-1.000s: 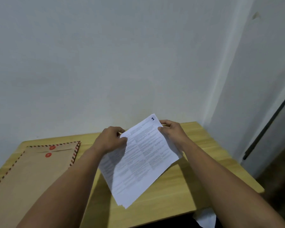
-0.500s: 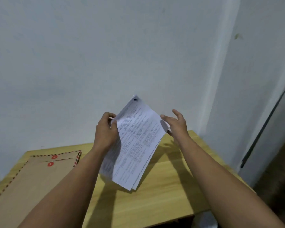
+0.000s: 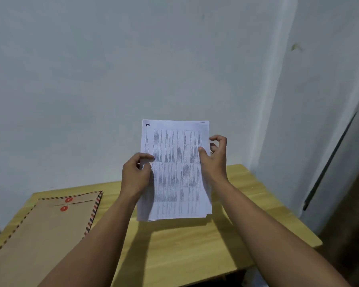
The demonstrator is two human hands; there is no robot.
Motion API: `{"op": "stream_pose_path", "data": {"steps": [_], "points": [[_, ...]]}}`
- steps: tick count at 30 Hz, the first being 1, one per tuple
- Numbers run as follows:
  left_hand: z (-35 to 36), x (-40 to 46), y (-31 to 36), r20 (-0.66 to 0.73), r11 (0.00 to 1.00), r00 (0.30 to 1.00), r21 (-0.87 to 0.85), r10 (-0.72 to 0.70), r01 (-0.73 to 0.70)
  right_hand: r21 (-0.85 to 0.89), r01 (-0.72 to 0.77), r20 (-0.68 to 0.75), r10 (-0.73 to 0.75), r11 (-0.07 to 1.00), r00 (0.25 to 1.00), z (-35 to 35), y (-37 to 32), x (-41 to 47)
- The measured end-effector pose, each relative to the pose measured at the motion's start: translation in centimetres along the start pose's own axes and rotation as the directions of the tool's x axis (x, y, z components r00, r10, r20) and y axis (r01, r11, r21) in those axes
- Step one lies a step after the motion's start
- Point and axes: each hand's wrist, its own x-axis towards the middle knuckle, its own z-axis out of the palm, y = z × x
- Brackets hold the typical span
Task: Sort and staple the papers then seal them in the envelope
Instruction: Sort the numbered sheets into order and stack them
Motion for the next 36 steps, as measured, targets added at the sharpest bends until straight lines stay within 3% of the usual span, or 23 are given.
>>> {"op": "stream_pose_path", "data": {"steps": [4, 9, 17, 21, 28, 32, 36], "points": [[-0.2, -0.8, -1.7, -0.005, 0.989, 0.990, -0.053, -0.139, 0.138, -0.215, 0.106, 0.090, -0.089, 0.971, 0.992, -0.7, 1.8, 0.3], [0.5, -3.0, -5.0, -0.073, 0.976, 0.976, -0.081, -0.207, 0.201, -0.264, -0.062, 0.296, 0.142, 0.963, 0.945, -1.2, 4.9, -0.8], [0.0, -1.0, -3.4, -0.030, 0.995, 0.997, -0.063, -0.074, 0.072, -0.205, -0.015, 0.293, 0.076, 0.979, 0.953, -0.7, 2.7, 0.4], [0.0, -1.9, -4.3, 0.013, 0.990, 0.990, -0.021, -0.139, 0.139, -0.296, -0.050, 0.340, 0.154, 0.954, 0.928, -1.2, 4.2, -0.9], [-0.4, -1.5, -2.3, 0.019, 0.989, 0.989, 0.024, -0.147, 0.146, -0.222, -0.084, 0.331, 0.156, 0.971, 0.931, -1.1, 3.0, -0.9], [-0.4, -2.1, -3.0, 0.080, 0.974, 0.973, 0.071, -0.218, 0.213, -0.326, -0.088, 0.348, 0.205, 0.941, 0.915, -1.9, 4.2, -1.7], [-0.6, -1.8, -2.4, 0.074, 0.976, 0.975, 0.067, -0.211, 0.206, -0.316, -0.117, 0.353, 0.232, 0.941, 0.906, -2.3, 4.1, -1.7]]}}
